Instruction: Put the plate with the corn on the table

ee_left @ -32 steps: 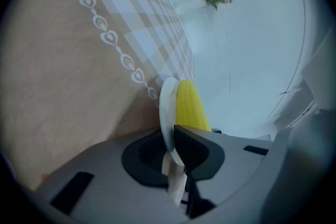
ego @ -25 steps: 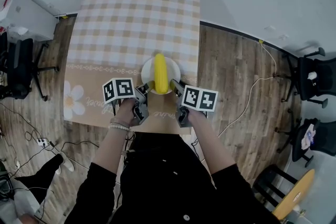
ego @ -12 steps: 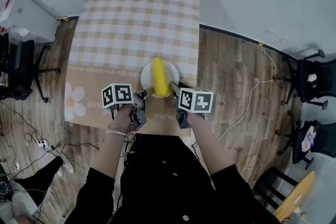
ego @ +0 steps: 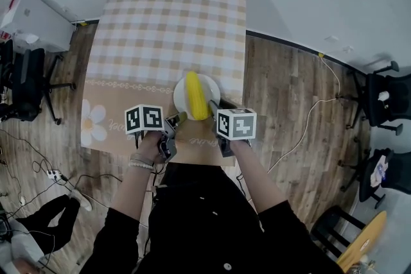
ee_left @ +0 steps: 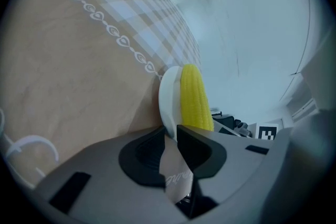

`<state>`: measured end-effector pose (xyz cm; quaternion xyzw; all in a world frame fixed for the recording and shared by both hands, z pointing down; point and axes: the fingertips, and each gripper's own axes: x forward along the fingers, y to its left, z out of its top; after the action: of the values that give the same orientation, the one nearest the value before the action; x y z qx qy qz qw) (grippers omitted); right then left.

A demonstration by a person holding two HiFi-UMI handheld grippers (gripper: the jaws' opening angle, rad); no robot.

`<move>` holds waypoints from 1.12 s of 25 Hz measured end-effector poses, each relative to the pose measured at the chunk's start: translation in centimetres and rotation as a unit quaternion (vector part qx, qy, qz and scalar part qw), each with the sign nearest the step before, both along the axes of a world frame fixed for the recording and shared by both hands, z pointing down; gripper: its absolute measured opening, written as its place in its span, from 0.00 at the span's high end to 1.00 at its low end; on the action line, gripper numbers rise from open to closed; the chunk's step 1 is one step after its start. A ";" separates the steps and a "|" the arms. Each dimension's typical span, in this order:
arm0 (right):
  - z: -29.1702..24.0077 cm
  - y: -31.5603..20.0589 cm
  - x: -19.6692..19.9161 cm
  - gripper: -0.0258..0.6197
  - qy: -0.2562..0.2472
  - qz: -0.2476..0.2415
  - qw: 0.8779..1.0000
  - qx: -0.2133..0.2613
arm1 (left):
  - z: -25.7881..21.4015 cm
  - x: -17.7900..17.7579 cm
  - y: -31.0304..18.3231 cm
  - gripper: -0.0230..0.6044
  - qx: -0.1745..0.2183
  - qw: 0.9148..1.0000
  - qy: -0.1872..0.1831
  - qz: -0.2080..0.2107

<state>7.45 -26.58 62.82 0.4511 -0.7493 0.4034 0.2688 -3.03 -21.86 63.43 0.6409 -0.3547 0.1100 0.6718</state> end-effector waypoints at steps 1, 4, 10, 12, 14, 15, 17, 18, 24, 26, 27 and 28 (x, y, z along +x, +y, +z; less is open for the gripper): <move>0.1 0.0 0.1 0.72 0.002 0.001 1.000 0.000 | 0.0 -0.1 0.0 0.84 0.001 1.000 0.000 -0.003; 0.3 0.2 0.3 0.72 0.007 0.009 1.000 -0.001 | 0.0 -0.1 0.1 0.84 0.007 1.000 0.002 -0.007; 0.2 0.2 0.3 0.72 -0.018 0.030 0.999 -0.003 | -0.2 0.2 0.3 0.85 0.017 1.000 0.005 0.001; 0.2 0.1 1.2 0.71 -0.016 0.045 0.999 -0.009 | -0.3 0.6 0.4 0.87 0.022 1.000 0.003 0.004; -0.1 -0.2 1.9 0.71 -0.010 0.050 0.999 -0.004 | -0.4 0.6 0.5 0.88 0.028 1.000 0.005 0.006; -0.3 -0.4 2.0 0.71 -0.007 0.050 0.999 0.000 | -0.5 0.4 0.5 0.88 0.032 0.999 0.006 0.006; -0.8 -0.8 2.3 0.71 -0.005 0.053 0.999 0.010 | -0.8 0.0 0.4 0.88 0.043 0.999 0.005 0.006; -1.1 -1.0 2.5 0.71 -0.005 0.054 0.998 0.016 | -0.9 -0.1 0.4 0.88 0.048 0.999 0.004 0.006; -2.4 -1.1 3.9 0.84 0.009 0.058 0.997 0.049 | -1.2 -0.7 0.5 0.93 0.068 0.997 -0.019 0.010; -2.8 -0.8 4.1 0.85 0.010 0.058 0.997 0.055 | -1.8 -1.0 0.4 0.93 0.079 0.997 -0.015 0.003; -3.1 -0.6 4.2 0.86 0.010 0.057 0.997 0.058 | -2.1 -1.1 0.3 0.93 0.086 0.996 -0.014 -0.002; -3.4 -0.5 4.3 0.86 0.010 0.057 0.996 0.063 | -2.5 -1.2 0.2 0.93 0.093 0.996 -0.014 -0.007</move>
<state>11.71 -27.11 59.46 0.5131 -0.7435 0.3657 0.2241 -4.26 -21.68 60.90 0.6966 -0.3772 0.0811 0.6048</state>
